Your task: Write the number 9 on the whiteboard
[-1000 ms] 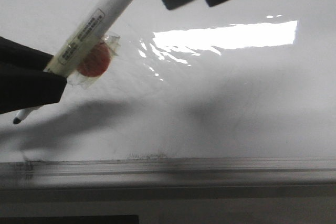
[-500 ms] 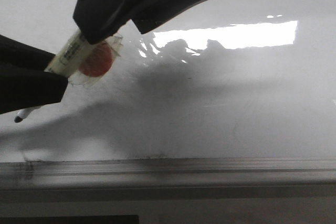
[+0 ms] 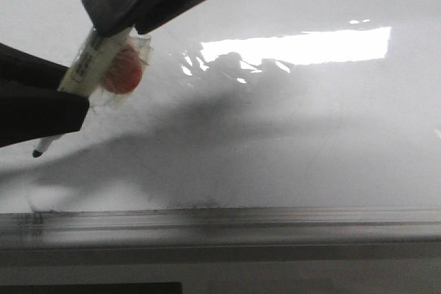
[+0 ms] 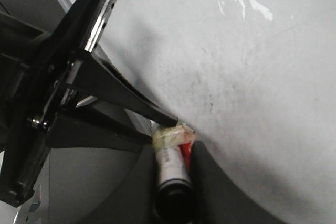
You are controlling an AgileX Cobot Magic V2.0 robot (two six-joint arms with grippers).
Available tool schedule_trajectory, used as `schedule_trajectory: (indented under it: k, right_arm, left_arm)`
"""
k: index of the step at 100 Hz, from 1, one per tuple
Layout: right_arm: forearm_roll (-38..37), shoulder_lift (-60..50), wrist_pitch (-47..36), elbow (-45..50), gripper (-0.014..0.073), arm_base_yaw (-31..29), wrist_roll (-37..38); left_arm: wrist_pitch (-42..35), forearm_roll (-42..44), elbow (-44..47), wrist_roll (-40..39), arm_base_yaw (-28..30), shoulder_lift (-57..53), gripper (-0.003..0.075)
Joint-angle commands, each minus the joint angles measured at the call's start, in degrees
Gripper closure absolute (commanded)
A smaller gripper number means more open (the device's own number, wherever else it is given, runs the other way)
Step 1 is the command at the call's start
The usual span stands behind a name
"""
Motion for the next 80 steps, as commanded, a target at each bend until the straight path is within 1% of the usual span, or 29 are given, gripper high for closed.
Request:
schedule_trajectory:
  k: [1,8,14,22,41,47,53,58,65,80]
  right_arm:
    - [-3.3,-1.0,-3.3,-1.8,0.0664,-0.7,-0.1]
    - [-3.3,-1.0,-3.3,-1.8,0.0664,-0.7,-0.1]
    - [-3.3,-1.4,-3.4,-1.8,0.0664,-0.7,-0.1]
    - [-3.3,-2.2,-3.4,-1.8,0.0664,-0.7,-0.1]
    - [-4.1,-7.5,0.8,-1.8,0.0662,-0.9,-0.1]
    - [-5.4,-9.6,2.1,-1.8,0.0654,-0.9,0.0]
    - [-6.0,-11.4,3.3,-1.8,0.0654,-1.3,1.4]
    - [-6.2,-12.5,3.9,-1.8,0.0654,-2.5,3.1]
    - [-6.4,-13.6,4.3,-1.8,0.0654,-4.6,3.4]
    - [-6.5,-14.4,4.3,-3.0,0.0654,-9.5,3.8]
  left_arm:
    - [-3.2,-2.6,-2.0,-1.5,0.0,-0.5,0.0601]
    - [-3.2,-4.0,-2.0,-1.5,0.1,-0.6,0.0531]
    - [-2.8,-6.8,-2.0,-1.5,0.7,-1.0,0.0507]
    - [-1.1,-10.1,-2.0,-1.5,2.0,-2.6,0.0507]
    - [-0.1,-10.7,-2.0,-1.5,5.5,-9.8,0.0507]
    - [0.5,-12.7,-2.0,-1.5,6.4,-12.4,0.0507]
    - [2.7,-14.5,-2.0,-1.5,7.0,-14.6,0.0507]
    - [4.6,-14.5,-2.0,-1.5,7.3,-16.0,0.0507]
    - [6.4,-14.5,-2.0,-1.5,7.3,-17.3,0.0507]
    - [5.8,-16.0,-2.0,-1.5,7.3,-18.5,0.0507]
